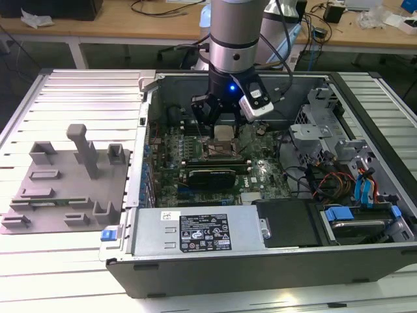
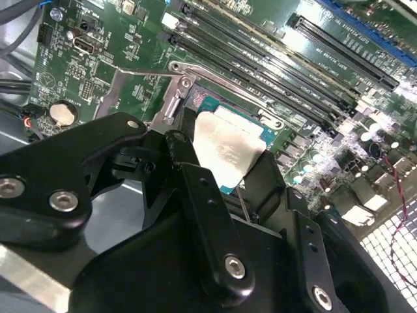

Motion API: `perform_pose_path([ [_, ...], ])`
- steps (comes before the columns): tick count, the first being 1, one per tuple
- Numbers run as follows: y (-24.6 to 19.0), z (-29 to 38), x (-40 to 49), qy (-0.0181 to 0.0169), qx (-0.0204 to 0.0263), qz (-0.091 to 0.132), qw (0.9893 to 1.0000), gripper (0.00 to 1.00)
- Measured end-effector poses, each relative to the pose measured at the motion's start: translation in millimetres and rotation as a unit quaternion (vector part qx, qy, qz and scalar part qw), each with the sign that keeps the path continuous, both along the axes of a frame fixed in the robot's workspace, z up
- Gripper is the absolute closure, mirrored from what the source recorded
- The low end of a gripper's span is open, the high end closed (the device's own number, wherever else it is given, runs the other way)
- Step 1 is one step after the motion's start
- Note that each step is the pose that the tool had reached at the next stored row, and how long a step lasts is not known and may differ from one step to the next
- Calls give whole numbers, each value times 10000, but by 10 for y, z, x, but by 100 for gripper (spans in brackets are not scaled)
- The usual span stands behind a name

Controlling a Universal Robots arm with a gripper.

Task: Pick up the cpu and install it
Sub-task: 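Pick up the cpu and move it towards the insertion slot, then place the cpu into insertion slot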

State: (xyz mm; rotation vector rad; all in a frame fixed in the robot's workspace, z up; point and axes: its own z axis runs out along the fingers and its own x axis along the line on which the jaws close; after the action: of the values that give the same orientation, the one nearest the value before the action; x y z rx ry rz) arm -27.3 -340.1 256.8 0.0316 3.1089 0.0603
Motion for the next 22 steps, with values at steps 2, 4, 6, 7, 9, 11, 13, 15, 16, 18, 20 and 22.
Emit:
perform_pose_path([
  [2, 13, -19, 0, 0, 0, 0, 10000, 45],
  [4, 18, -29, 1, 1, -1, 2, 10000, 45],
  [6, 19, -30, 0, 1, -1, 0, 10000, 45],
  [7, 20, -32, 0, 0, 0, -1, 10000, 45],
  [9, 21, -34, 0, 0, 0, -2, 10000, 45],
  [11, 22, -34, 0, 0, 0, -2, 10000, 45],
  [13, 22, -35, 0, 0, 0, -2, 10000, 45],
  [15, 22, -35, 0, 0, 0, -3, 10000, 45],
  [16, 22, -35, 0, 0, 0, -3, 10000, 45],
  [18, 23, -36, 0, 0, 0, -3, 10000, 45],
  [20, 23, -36, 0, 0, 0, -63, 10000, 45],
  [22, 23, -36, 0, 0, 0, -290, 9996, 45],
])
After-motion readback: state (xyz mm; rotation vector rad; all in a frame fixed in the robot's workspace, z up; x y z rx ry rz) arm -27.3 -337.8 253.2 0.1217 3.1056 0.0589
